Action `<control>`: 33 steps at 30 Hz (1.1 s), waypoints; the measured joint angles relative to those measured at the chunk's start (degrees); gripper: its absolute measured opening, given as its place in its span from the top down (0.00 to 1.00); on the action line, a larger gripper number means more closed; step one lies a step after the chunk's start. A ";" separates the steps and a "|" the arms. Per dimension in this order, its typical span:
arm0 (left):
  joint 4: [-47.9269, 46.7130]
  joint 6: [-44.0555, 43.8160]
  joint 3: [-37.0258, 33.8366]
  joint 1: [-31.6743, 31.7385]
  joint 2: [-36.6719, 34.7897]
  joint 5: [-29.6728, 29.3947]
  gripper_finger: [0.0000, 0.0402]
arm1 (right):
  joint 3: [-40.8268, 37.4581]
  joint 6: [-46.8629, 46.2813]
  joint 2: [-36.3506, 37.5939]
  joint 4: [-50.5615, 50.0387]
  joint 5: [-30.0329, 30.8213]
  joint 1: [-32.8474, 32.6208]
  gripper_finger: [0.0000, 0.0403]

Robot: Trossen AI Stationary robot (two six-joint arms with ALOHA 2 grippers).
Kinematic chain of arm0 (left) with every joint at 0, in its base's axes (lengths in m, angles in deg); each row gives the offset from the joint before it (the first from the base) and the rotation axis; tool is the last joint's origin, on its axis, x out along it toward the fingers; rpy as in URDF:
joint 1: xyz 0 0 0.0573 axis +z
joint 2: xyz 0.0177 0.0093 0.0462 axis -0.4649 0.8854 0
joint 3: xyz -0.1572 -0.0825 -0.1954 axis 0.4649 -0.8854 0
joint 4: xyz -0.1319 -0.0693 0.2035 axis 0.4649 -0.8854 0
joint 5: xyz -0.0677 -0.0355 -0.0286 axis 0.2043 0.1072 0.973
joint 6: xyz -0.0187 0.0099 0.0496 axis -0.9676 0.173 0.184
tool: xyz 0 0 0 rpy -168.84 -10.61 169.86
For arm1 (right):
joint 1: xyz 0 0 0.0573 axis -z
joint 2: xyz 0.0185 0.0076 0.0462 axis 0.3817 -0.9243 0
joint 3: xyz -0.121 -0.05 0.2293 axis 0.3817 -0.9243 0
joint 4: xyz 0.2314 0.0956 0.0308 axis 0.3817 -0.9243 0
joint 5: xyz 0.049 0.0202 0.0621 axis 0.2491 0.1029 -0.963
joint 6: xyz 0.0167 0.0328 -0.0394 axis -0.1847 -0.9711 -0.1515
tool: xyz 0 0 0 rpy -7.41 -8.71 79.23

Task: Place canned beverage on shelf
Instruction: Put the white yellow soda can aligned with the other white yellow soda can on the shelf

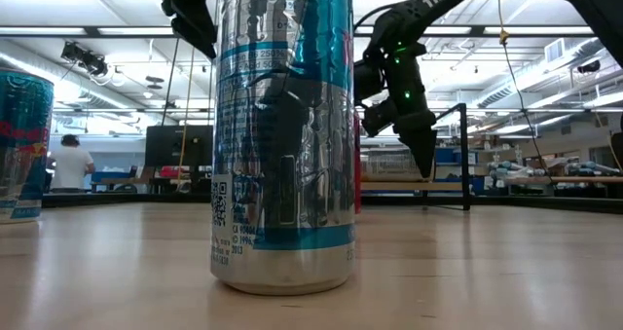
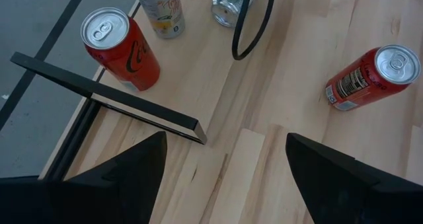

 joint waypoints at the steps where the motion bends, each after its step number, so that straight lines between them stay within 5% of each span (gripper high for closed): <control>1: 0.00 0.00 0.00 0.00 0.00 0.00 0.22 | 0.00 -0.05 0.00 0.00 0.00 0.00 0.30; 8: 1.12 0.02 0.00 0.01 0.00 -0.02 0.22 | 0.02 -1.04 0.15 -3.11 0.73 -0.53 0.34; 16: 1.65 0.00 0.00 -0.02 0.13 -0.01 0.22 | 7.92 -4.76 0.44 -19.47 7.21 -5.94 0.34; 33: 5.97 1.39 -0.04 -2.07 2.72 0.54 0.22 | 21.70 -4.71 7.90 -19.43 6.82 -14.55 0.34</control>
